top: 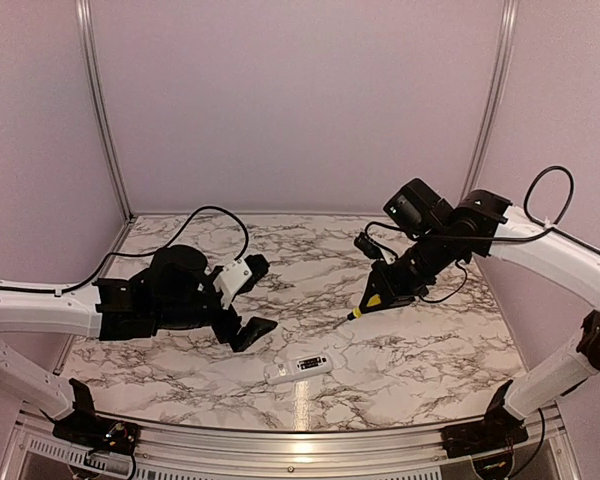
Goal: Unload the batteries from the remote control
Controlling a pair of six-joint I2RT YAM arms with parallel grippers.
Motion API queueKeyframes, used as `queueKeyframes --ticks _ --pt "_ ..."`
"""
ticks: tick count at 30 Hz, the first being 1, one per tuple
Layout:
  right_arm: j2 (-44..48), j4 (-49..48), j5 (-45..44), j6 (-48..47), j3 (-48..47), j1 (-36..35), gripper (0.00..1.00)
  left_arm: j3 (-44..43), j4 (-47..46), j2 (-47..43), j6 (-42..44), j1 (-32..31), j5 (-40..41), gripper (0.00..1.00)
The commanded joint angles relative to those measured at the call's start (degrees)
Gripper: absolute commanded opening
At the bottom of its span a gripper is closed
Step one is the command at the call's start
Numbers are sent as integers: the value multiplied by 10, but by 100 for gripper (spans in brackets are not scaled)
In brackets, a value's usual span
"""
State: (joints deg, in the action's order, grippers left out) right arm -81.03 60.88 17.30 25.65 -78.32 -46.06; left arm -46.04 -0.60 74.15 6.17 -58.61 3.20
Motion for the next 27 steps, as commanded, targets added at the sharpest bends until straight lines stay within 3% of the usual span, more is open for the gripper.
queueKeyframes --ticks 1,16,27 --pt "12 -13 7 -1 7 -3 0 61 -7 -24 64 1 -93 99" --pt "-3 -6 26 5 8 -4 0 81 -28 92 140 18 -199 97" --pt "-10 -12 26 20 9 -3 0 79 -153 188 99 24 -223 97"
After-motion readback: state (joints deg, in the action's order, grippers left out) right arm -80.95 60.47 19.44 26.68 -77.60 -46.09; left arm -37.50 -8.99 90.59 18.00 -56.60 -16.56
